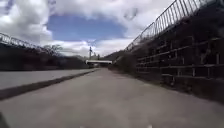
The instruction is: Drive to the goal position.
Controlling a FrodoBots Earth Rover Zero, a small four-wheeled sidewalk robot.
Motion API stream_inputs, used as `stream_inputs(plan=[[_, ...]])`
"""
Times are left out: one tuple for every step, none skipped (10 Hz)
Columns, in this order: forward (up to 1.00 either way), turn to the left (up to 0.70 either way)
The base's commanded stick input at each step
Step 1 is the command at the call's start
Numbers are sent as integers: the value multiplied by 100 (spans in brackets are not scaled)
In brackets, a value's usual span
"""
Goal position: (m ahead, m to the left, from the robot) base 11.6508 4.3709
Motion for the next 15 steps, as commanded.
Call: stream_inputs(plan=[[100,0],[100,0],[100,0],[100,0],[100,0],[100,0],[100,0],[100,0],[100,0],[100,0],[100,0],[100,0],[100,0],[100,0],[100,0]])
